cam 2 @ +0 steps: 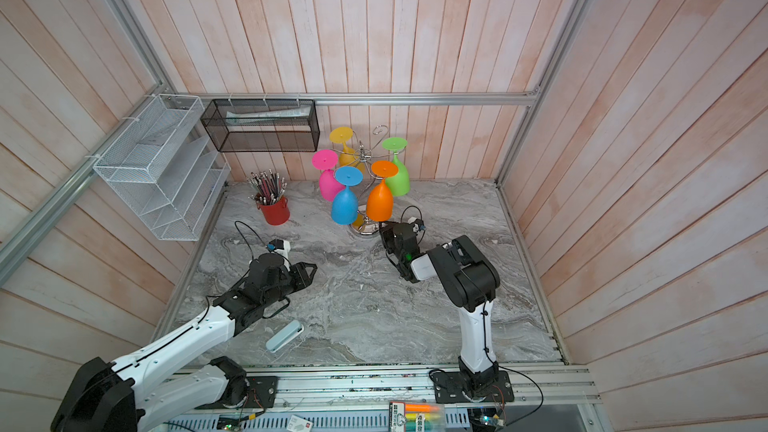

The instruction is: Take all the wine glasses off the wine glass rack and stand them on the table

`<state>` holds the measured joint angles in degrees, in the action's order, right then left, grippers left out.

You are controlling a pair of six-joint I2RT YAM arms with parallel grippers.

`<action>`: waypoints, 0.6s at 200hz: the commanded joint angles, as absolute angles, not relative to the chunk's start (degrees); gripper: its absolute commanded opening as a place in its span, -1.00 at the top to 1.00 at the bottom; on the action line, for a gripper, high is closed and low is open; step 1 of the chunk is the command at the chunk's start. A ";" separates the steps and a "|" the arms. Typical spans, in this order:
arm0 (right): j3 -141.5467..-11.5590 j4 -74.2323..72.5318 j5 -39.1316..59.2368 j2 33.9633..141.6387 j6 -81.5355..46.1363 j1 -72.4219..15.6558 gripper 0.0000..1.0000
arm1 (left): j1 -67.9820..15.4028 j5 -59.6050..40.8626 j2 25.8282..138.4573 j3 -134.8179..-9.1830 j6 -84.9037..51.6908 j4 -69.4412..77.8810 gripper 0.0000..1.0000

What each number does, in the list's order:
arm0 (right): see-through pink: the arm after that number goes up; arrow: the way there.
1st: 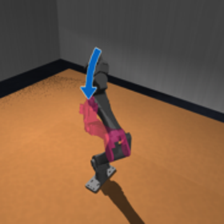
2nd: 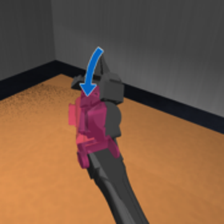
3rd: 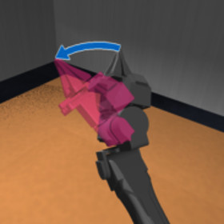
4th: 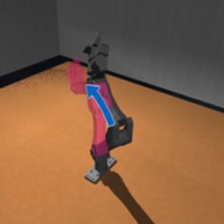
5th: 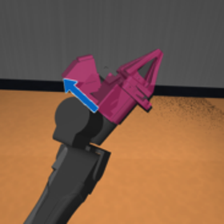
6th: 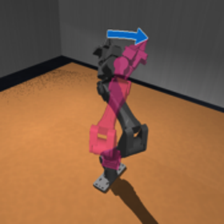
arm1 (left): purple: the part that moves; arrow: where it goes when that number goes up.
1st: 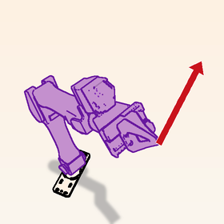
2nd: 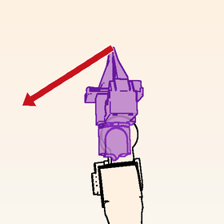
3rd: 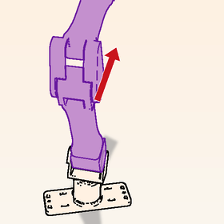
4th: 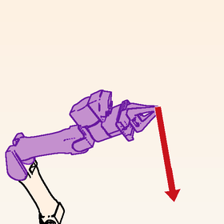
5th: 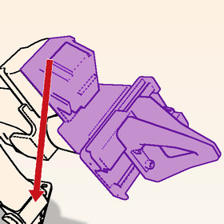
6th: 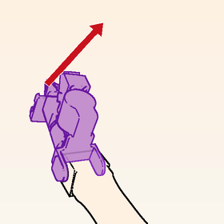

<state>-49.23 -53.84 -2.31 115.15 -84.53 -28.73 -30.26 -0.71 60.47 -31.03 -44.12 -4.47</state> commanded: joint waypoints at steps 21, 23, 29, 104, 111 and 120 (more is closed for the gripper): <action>-41.71 -56.49 -4.81 110.87 -82.80 -28.83 0.29 | -30.01 1.83 58.74 -34.34 -43.24 -8.24 0.06; -41.28 -56.66 -4.78 110.67 -82.79 -28.83 0.29 | -30.04 1.91 58.68 -34.36 -43.24 -8.34 0.06; -40.04 -57.20 -5.12 110.05 -82.96 -28.77 0.28 | -30.01 2.10 58.61 -34.46 -43.24 -8.54 0.06; -24.27 -53.06 -10.42 92.00 -80.89 -27.06 0.26 | -30.99 2.97 58.43 -39.08 -38.33 -9.50 0.02; -22.47 -52.06 -10.81 88.84 -79.03 -26.10 0.26 | -31.19 3.37 58.83 -40.69 -36.54 -10.43 0.01; -20.79 -49.43 -11.04 84.14 -77.65 -24.62 0.26 | -31.29 4.13 59.55 -43.58 -33.95 -12.13 -0.01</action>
